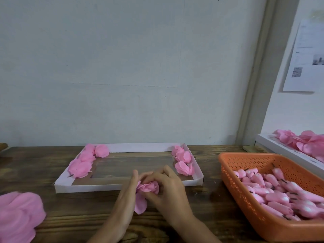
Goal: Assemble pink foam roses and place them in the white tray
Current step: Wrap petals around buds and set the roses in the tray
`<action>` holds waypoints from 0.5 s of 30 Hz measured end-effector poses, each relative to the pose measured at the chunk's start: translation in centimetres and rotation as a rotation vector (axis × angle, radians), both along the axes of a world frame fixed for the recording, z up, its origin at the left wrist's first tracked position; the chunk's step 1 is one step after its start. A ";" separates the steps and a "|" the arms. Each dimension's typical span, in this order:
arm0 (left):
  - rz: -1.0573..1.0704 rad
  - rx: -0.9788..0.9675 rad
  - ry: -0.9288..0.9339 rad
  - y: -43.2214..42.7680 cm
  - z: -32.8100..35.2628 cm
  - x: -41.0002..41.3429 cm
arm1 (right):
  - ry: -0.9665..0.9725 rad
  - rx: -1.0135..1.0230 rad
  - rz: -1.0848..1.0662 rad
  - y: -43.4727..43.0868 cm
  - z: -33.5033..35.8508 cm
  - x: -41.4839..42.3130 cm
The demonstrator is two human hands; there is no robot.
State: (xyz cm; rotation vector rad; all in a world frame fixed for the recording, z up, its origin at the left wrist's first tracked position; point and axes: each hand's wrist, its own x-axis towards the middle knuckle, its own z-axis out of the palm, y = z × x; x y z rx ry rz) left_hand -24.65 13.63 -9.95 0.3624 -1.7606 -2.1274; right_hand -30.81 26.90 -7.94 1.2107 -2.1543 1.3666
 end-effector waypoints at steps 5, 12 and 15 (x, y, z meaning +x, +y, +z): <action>0.015 0.051 0.078 1.2 1.0 -0.1 | 0.008 -0.024 -0.120 -0.3 0.0 1.2; 0.068 0.263 0.021 0.5 1.2 0.1 | 0.294 0.016 -0.130 -0.4 0.6 1.8; 0.060 0.487 0.045 -0.1 1.9 0.6 | 0.195 0.016 0.049 0.4 1.1 1.3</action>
